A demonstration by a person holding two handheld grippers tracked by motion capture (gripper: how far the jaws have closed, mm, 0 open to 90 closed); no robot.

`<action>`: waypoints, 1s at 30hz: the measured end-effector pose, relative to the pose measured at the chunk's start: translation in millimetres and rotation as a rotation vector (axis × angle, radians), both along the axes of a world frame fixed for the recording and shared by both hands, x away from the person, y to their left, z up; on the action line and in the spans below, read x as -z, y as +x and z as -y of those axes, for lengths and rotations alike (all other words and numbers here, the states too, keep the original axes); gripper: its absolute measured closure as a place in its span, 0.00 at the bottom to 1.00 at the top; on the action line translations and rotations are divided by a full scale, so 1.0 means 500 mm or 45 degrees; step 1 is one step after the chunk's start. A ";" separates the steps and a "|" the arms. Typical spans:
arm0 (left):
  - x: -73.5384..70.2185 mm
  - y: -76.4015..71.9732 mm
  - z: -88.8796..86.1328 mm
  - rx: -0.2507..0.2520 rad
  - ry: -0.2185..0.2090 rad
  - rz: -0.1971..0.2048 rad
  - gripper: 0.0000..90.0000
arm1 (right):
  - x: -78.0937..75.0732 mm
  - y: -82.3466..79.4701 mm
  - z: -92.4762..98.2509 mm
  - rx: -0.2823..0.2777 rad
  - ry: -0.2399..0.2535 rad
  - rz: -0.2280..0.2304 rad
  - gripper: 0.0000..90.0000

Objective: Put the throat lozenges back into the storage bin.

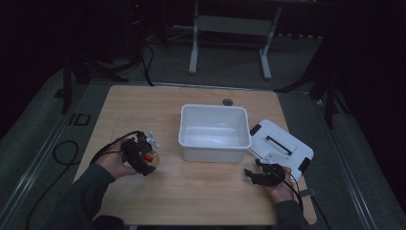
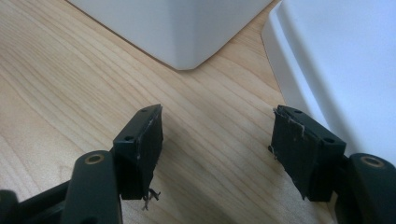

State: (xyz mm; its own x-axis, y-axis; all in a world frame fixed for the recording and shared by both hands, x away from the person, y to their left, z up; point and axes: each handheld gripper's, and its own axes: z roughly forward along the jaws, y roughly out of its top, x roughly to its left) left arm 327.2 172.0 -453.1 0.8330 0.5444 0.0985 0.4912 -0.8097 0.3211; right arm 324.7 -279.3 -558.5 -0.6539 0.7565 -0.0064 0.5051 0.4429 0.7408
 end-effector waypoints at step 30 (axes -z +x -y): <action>-0.041 0.020 0.022 0.041 -0.016 0.022 0.23 | 0.000 0.000 0.000 0.001 0.002 -0.002 0.37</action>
State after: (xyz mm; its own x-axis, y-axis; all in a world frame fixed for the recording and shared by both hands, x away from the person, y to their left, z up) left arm 337.0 161.1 -432.7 0.8482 0.5190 0.1062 0.4596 -0.8207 0.3395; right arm 324.6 -279.2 -558.6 -0.6536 0.7568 -0.0042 0.5062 0.4412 0.7410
